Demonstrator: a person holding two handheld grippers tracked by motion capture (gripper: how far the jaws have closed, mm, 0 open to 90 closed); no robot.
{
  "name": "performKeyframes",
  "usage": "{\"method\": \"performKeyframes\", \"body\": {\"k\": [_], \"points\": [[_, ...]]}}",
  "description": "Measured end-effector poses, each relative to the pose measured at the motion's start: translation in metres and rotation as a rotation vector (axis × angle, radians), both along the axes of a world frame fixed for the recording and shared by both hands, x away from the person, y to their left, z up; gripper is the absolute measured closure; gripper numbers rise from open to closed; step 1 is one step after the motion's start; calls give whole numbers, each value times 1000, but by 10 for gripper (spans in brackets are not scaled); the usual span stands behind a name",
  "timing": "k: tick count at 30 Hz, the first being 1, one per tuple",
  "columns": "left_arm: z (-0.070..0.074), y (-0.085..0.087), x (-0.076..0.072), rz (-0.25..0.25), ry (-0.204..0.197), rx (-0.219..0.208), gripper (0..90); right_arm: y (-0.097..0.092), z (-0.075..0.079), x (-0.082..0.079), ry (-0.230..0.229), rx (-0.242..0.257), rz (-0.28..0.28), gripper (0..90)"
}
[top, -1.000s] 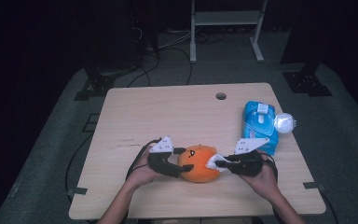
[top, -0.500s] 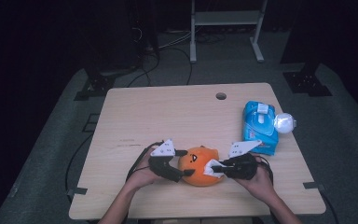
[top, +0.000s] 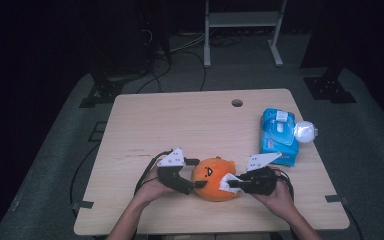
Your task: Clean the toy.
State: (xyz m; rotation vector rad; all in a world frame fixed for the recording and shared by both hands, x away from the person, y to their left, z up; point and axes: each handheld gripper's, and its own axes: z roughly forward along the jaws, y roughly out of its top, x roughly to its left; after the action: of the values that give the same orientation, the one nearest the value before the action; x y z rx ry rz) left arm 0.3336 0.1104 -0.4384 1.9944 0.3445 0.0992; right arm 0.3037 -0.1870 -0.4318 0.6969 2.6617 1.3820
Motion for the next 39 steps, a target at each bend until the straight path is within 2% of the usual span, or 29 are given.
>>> {"method": "performKeyframes", "body": {"k": [1,2,4,5,7,8,9,10,11,12,13,15,20,26,28,30,33,34,36,37,39], "points": [[-3,0,0,14,25,9,164,0,0,0,1,0,0,817],[-3,0,0,14,25,9,164,0,1,0,1,-2,0,817],[-4,-2,-1,18,52,31,186,0,2,1,-2,-2,-1,818],[-4,-2,-1,20,46,37,231,0,5,1,-8,-4,-5,818],[-4,-4,-1,26,44,42,258,1,13,-1,-44,12,-19,819],[-4,-4,-1,26,44,42,270,1,13,-1,-44,12,-19,819],[-4,-7,-3,9,20,47,285,7,21,-3,-71,49,-16,820],[-3,-11,-5,1,2,55,294,12,22,-4,-84,50,-12,820],[-3,-11,-5,1,2,55,309,12,22,-4,-84,50,-12,820],[-1,-14,-7,-7,-34,88,325,29,24,-8,-119,42,9,820],[0,-13,-8,-5,-41,100,338,33,24,-9,-134,29,7,820],[-2,-11,-7,0,-34,94,359,37,23,-9,-151,11,2,821],[-2,-11,-5,12,-30,82,366,23,20,-2,-134,22,-31,821],[-4,-6,-2,17,-1,54,366,-2,12,0,-91,11,-73,820],[-3,-7,-2,14,-12,66,374,-6,12,-1,-84,6,-83,820],[-1,-11,-4,1,-41,85,382,-4,16,-3,-93,20,-84,820],[1,-17,-9,-33,-101,105,385,12,24,-7,-128,42,-48,820],[2,-19,-10,-41,-120,116,386,18,25,-7,-137,36,-37,820],[2,-19,-11,-40,-127,123,386,24,26,-8,-149,27,-32,820],[1,-17,-10,-38,-117,120,387,27,26,-6,-158,24,-29,821],[-1,-15,-8,-31,-94,107,387,23,25,-3,-147,31,-45,821]]}}
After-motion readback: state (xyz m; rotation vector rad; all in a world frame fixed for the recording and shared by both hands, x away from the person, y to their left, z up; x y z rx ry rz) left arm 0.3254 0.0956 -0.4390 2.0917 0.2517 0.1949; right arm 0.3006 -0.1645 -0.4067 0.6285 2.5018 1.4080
